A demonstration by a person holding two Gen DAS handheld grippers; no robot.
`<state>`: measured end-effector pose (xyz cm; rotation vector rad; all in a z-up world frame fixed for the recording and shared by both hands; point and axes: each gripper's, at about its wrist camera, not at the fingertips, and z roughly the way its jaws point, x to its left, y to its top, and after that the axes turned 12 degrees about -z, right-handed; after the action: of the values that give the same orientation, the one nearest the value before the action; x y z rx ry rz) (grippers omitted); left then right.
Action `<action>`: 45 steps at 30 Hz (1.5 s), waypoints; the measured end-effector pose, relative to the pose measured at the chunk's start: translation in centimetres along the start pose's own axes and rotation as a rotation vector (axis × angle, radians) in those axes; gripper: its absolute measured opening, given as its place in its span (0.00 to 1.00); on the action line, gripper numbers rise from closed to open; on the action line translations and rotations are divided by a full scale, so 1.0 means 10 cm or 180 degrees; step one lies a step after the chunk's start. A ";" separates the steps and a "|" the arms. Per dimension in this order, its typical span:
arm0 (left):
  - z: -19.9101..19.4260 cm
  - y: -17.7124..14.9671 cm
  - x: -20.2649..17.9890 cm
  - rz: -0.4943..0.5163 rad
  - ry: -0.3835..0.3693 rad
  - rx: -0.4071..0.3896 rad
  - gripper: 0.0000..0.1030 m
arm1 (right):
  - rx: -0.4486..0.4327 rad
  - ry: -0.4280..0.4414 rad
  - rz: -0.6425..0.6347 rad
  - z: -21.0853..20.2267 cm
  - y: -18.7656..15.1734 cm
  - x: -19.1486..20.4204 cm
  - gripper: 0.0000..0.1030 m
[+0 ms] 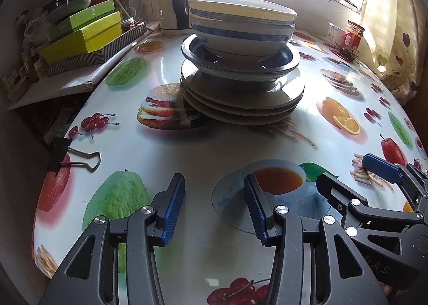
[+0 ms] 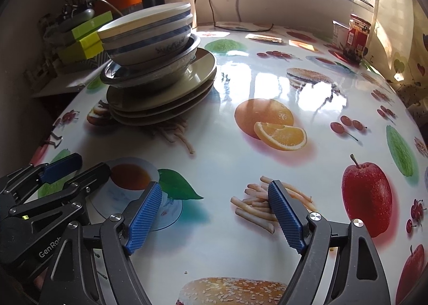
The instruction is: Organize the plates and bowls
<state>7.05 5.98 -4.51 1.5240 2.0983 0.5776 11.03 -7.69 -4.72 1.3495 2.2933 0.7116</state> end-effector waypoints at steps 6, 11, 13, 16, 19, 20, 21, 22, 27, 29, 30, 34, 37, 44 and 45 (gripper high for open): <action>0.00 0.00 0.00 -0.0002 0.0000 -0.0001 0.46 | 0.0005 -0.0042 -0.0020 0.00 -0.01 0.01 0.81; 0.00 0.00 0.00 -0.0001 0.0000 0.0000 0.46 | 0.0010 -0.0054 -0.0023 0.00 -0.01 0.01 0.81; 0.00 0.00 0.00 -0.0003 0.0000 0.0000 0.46 | 0.0007 -0.0052 -0.0020 0.00 -0.01 0.01 0.81; 0.00 0.00 0.00 -0.0001 0.0002 -0.0004 0.46 | 0.0006 -0.0051 -0.0020 0.00 -0.01 0.01 0.81; 0.00 0.00 0.00 -0.0002 0.0001 -0.0003 0.47 | 0.0006 -0.0050 -0.0019 0.00 -0.01 0.01 0.81; 0.00 0.00 0.00 -0.0003 0.0001 -0.0002 0.47 | 0.0006 -0.0049 -0.0021 0.00 -0.01 0.01 0.81; 0.00 0.00 0.00 -0.0003 0.0001 -0.0001 0.47 | 0.0007 -0.0051 -0.0021 0.00 -0.01 0.01 0.81; 0.00 0.00 0.00 -0.0002 0.0001 -0.0002 0.47 | 0.0006 -0.0051 -0.0021 0.00 -0.01 0.01 0.81; 0.00 0.00 0.00 -0.0003 -0.0001 -0.0002 0.47 | 0.0008 -0.0053 -0.0022 0.00 -0.01 0.01 0.81; 0.00 0.00 0.00 -0.0001 0.0000 -0.0003 0.47 | 0.0007 -0.0051 -0.0021 0.00 -0.01 0.01 0.81; 0.00 0.00 0.00 -0.0002 0.0002 -0.0004 0.47 | 0.0006 -0.0051 -0.0020 -0.01 -0.01 0.00 0.81; 0.00 0.01 0.00 -0.0004 0.0000 -0.0004 0.47 | 0.0007 -0.0055 -0.0026 0.00 -0.01 0.01 0.81; 0.01 0.01 0.00 -0.0002 0.0002 -0.0006 0.47 | 0.0007 -0.0058 -0.0025 -0.01 -0.01 0.00 0.81; 0.00 0.01 0.01 -0.0002 0.0001 -0.0006 0.48 | 0.0007 -0.0068 -0.0024 -0.02 -0.02 -0.01 0.81; 0.00 0.00 0.01 -0.0004 0.0001 -0.0005 0.48 | 0.0007 -0.0067 -0.0022 -0.02 -0.02 -0.02 0.81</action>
<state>7.09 6.05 -4.53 1.5218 2.0983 0.5789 10.88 -8.02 -4.68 1.3430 2.2817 0.6896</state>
